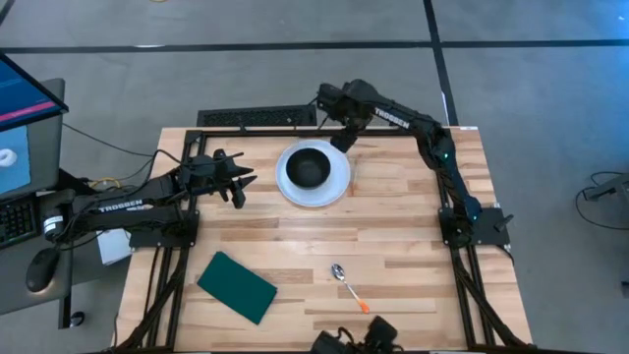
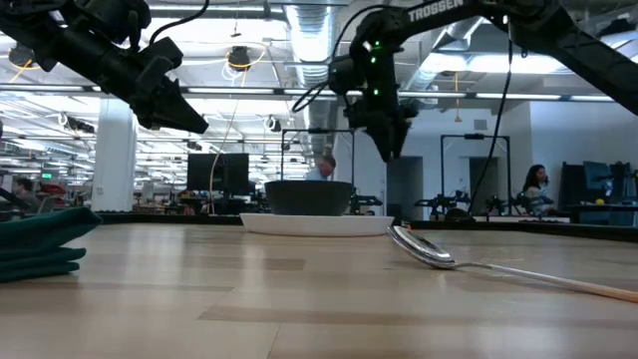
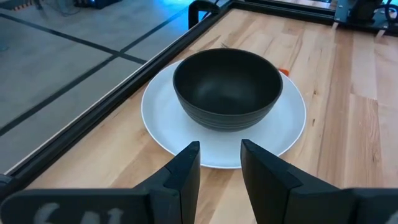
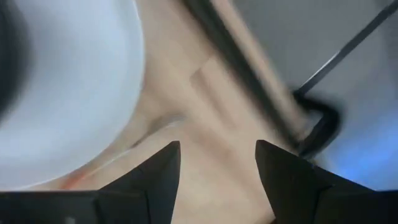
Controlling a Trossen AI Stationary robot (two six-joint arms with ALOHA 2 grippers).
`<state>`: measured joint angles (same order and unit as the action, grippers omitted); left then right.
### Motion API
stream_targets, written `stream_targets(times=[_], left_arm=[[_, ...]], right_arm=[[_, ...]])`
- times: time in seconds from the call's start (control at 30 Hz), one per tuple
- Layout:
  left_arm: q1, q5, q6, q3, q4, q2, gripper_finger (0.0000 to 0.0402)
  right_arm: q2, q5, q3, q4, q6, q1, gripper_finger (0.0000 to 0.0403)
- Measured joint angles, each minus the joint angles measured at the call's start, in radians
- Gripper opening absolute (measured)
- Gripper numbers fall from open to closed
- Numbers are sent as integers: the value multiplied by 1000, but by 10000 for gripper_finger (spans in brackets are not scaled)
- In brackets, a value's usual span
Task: Set table place
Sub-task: Place the 1st spoon with the orange handle into the black bowl
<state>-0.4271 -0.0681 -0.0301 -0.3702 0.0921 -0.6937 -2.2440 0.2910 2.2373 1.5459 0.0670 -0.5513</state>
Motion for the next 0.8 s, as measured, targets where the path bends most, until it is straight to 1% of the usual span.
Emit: stream_targets(times=[0.03, 0.1, 0.3, 0.47, 0.6, 0.7, 0.8], left_arm=[[0, 0, 2, 0, 0, 0, 106], [0, 0, 3, 0, 4, 0, 106], [0, 0, 14, 0, 54, 0, 105], [0, 0, 25, 0, 66, 0, 106], [0, 0, 21, 0, 28, 0, 106], [0, 1, 21, 0, -18, 0, 106], [0, 1, 21, 0, -69, 0, 106]], right_arm=[[1, -34, 15, 28, 48, -6, 233], [11, -64, 17, 23, 98, -8, 233], [31, -137, 15, 25, 164, 2, 233], [51, -134, 14, 25, 230, 8, 233], [112, -124, 14, 25, 294, 16, 233], [183, -87, 14, 25, 328, 22, 233], [269, 0, 14, 25, 376, 45, 233]])
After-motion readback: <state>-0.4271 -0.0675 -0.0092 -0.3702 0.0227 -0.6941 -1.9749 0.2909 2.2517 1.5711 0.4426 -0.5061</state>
